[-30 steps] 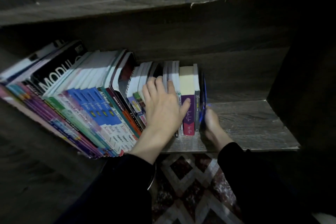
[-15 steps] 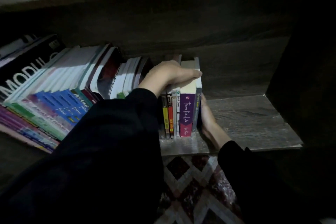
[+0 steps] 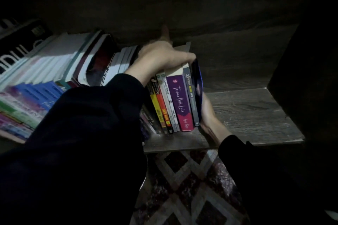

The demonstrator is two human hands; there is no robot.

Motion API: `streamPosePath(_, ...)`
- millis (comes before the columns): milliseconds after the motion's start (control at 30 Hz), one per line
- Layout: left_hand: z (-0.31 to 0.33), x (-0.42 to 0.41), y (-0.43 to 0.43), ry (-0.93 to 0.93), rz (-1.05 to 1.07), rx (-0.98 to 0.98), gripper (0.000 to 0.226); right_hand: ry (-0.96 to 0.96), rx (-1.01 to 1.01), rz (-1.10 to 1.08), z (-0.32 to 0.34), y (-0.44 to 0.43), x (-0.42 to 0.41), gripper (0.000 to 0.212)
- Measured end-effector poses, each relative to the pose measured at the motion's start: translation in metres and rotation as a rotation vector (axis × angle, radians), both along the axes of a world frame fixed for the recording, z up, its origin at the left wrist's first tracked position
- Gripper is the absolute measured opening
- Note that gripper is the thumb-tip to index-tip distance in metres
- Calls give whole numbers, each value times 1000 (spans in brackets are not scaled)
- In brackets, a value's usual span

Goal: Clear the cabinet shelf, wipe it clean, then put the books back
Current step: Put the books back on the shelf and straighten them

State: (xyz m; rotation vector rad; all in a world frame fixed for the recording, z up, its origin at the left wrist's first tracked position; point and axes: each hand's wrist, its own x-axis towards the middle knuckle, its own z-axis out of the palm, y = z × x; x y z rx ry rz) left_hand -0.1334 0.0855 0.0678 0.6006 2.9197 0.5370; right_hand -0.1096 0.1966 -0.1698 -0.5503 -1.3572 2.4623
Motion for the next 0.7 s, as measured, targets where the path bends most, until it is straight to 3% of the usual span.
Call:
streamPosePath(133,-5,0,0,77,-22,-34,116,-7,-24,1,-5,-10,6,99)
streamPosePath(267,-13,7,6,164,-34,-41,112,-39,97,-33,-23,-8,2,94)
streamPosePath(367,-16,15,4,227,-4,-28,106,-71,132,18,-40,-1,-6,105)
streamPosePath(433,-16,17,-1,242,34,-50,96,-78,155,-47,-42,-2,-7,98)
streamPosePath(600,-17,12,-17,190,77,-112,82,-154,543,-424,37,-37,43,54)
streamPosePath(700,-16,15,-25,97,41,-105,86,119,942,-628,95,-63,76,56)
